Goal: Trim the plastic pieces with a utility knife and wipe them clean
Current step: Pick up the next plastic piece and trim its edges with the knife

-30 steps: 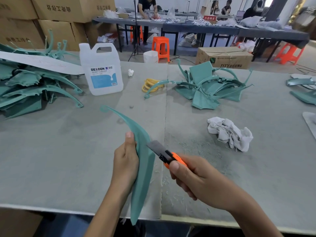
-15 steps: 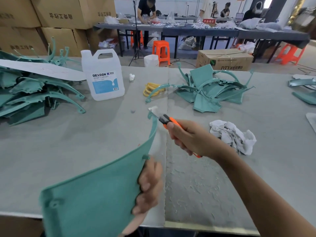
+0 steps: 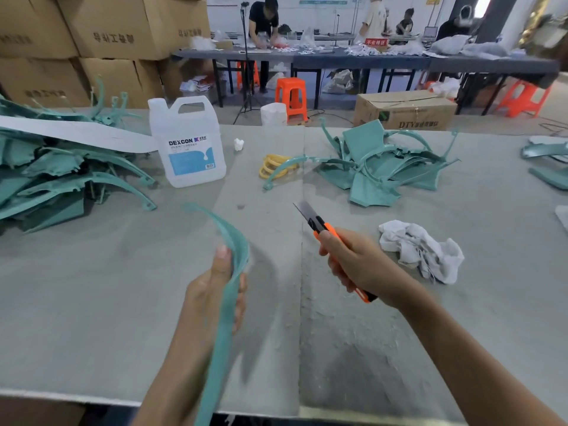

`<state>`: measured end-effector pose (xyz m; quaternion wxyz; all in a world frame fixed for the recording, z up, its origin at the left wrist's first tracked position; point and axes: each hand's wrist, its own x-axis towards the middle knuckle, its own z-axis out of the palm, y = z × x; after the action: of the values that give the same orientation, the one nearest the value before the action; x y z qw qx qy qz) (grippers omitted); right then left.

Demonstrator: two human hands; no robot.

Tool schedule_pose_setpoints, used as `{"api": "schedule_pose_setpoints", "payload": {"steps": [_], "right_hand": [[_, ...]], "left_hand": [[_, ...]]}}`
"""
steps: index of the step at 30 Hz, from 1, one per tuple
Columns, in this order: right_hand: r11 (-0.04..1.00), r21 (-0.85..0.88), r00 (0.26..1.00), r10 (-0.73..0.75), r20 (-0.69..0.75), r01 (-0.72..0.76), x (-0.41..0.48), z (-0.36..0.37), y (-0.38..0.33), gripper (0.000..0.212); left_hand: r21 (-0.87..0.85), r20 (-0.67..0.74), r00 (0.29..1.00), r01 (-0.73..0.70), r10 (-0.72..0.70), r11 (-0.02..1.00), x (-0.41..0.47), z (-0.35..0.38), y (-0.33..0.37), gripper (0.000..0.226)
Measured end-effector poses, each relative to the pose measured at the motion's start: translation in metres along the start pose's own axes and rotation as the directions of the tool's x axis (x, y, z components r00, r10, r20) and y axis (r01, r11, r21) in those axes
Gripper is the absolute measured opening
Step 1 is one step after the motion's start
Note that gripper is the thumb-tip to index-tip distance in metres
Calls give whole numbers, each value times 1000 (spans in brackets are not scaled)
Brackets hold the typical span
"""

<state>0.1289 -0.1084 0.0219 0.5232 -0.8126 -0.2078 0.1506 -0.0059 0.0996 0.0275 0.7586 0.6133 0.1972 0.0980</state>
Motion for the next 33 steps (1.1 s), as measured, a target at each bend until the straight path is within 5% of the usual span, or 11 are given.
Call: {"api": "schedule_pose_setpoints", "payload": {"steps": [3, 9, 15, 18, 21, 25, 29, 33], "right_hand": [[993, 118, 999, -9, -34, 13, -35, 6, 1, 39], [829, 560, 996, 59, -72, -9, -93, 38, -13, 41], [777, 630, 984, 110, -142, 4, -82, 58, -24, 22], [735, 676, 979, 174, -108, -56, -70, 54, -25, 31], [696, 711, 961, 252, -113, -99, -58, 52, -24, 26], [597, 791, 938, 334, -95, -132, -46, 50, -25, 19], [536, 830, 961, 275, -1, -153, -46, 51, -30, 20], [702, 709, 979, 186, -89, -69, -56, 45, -38, 16]], "left_hand": [[239, -140, 976, -133, 170, 962, 16, -8, -12, 68], [128, -199, 979, -27, 52, 991, 31, -5, -29, 49], [193, -160, 987, 13, 18, 981, 23, 7, -45, 20], [262, -160, 985, -27, 71, 965, 18, 2, -39, 38], [562, -113, 967, -128, 229, 817, 5, -4, -34, 49], [696, 301, 921, -390, 247, 603, -25, -7, -34, 83], [749, 445, 794, -583, 413, 314, -19, 8, -36, 67], [683, 279, 856, -495, 435, 536, -2, 15, -26, 45]]}}
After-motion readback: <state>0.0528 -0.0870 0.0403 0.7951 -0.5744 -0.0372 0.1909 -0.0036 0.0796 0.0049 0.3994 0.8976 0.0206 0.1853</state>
